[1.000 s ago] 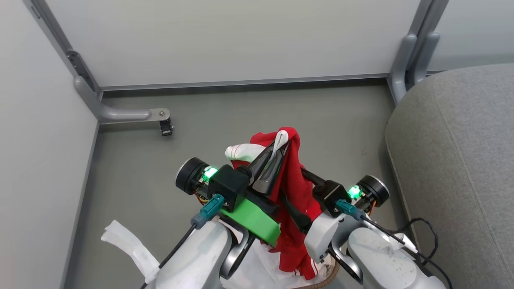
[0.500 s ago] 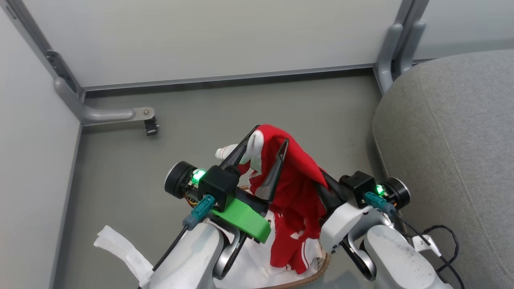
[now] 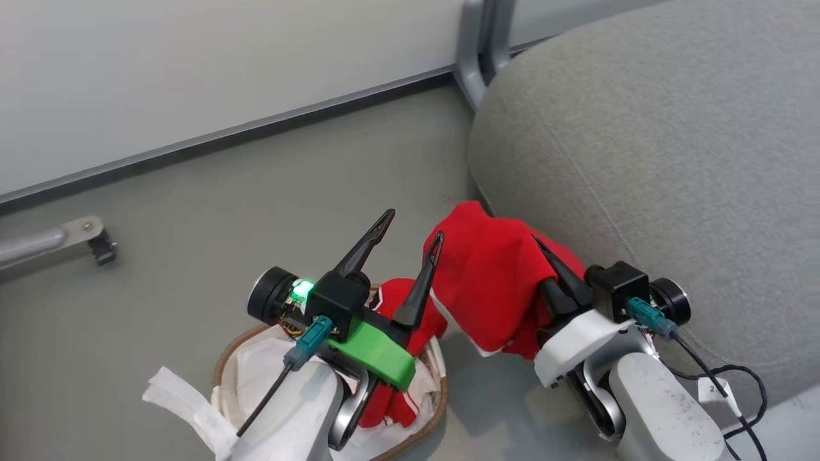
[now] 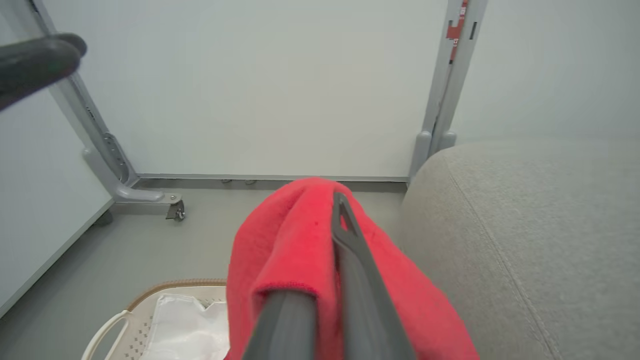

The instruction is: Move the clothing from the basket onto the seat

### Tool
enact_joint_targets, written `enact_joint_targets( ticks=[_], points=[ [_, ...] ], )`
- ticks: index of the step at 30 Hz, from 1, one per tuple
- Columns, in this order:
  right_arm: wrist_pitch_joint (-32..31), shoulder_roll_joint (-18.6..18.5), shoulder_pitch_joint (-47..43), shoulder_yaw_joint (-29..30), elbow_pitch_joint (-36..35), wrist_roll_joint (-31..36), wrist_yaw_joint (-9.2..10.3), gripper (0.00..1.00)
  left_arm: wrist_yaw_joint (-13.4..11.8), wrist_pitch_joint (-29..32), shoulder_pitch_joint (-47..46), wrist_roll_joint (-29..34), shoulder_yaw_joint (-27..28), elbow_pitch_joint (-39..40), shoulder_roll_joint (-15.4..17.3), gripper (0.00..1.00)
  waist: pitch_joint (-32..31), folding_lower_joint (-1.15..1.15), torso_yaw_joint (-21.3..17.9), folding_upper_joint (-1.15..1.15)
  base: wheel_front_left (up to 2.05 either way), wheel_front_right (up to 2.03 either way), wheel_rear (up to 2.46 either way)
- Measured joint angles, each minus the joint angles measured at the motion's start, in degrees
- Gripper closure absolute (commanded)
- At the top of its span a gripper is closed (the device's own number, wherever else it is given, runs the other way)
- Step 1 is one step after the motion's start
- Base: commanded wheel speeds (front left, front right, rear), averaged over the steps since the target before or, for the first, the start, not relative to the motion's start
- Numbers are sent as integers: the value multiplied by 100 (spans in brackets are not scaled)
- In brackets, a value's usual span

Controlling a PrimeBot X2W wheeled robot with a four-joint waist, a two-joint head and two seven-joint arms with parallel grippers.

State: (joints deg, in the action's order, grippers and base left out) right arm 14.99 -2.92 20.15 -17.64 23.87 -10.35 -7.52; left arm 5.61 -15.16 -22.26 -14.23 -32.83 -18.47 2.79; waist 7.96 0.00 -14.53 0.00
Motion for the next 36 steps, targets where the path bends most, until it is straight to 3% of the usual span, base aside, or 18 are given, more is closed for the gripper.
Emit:
enact_joint_targets(
  ticks=[10,16,24,29,36],
  points=[
    [0,-2,-34,279,-9,-20,0,100,100,-1,100,94,90,-162,-5,0,229,0,-1167,0,0,0,0],
    [0,-324,764,296,-3,202,0,100,129,-1,108,244,152,-333,-8,0,526,0,-1481,0,0,0,0],
    [1,-1033,2377,943,102,592,0,100,153,-1,28,419,420,-466,56,0,1099,0,-1433,0,0,0,0],
    [1,-1466,3130,1583,736,953,0,100,166,-1,-90,482,561,-502,189,0,1490,1,-1214,0,0,0,0],
    [1,-1680,3515,2554,1705,1443,0,100,169,0,-259,581,686,-506,289,0,2000,1,-850,0,0,0,0]
  ],
)
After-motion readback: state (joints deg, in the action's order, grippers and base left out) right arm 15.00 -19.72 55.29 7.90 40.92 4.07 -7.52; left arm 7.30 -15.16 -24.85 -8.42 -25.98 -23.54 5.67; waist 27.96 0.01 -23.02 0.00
